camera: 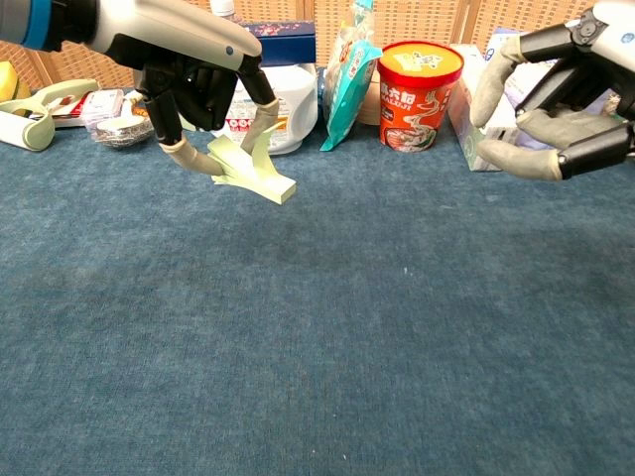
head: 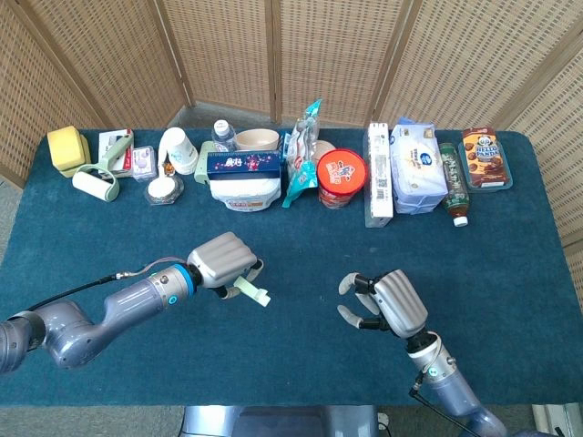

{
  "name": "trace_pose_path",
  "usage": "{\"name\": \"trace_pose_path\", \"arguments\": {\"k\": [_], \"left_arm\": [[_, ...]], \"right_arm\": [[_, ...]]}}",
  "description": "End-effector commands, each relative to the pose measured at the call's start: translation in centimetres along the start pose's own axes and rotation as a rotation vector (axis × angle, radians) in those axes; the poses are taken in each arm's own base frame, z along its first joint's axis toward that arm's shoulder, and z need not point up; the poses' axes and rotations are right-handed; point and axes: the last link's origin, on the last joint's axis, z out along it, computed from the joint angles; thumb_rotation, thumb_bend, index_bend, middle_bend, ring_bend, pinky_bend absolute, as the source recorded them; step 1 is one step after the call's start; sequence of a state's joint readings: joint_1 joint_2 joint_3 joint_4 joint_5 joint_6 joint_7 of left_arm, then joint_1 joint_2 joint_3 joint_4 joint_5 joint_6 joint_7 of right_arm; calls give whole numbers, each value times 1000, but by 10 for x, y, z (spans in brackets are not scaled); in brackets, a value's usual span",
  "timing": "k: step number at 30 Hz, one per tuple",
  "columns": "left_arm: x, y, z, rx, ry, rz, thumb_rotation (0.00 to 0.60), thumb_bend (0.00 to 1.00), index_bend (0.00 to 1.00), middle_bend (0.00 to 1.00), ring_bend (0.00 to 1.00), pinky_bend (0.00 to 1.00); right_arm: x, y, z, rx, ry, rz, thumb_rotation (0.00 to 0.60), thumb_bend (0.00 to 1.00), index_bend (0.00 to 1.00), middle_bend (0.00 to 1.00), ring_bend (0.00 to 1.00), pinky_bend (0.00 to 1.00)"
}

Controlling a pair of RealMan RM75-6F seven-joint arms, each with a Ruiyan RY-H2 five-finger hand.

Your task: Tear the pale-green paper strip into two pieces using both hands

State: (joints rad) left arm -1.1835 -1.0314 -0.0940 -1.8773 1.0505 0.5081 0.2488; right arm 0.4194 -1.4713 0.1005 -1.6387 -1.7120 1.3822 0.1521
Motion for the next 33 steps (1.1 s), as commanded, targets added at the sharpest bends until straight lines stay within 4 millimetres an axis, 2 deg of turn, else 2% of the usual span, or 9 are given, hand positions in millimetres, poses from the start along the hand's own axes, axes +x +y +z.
{"name": "trace_pose_path", "arguments": {"k": [1,11,33], "left_arm": [[0,2,4,-4,-6,4,600,460,752,999,1000,968],[4,11,15,-25,-19,6,600,461,752,998,1000,968],[15,30,43,-64,-61,0,600,463,752,999,1000,968]], "right_arm": [[-2,-3,5,3,8,1,514,338,499,1000,1000,976],[-8,-11,14,25,15,-9,513,338,468,1000,1000,969],[-24,-20,22,76,18,-38,513,338,467,1000,1000,965]]}}
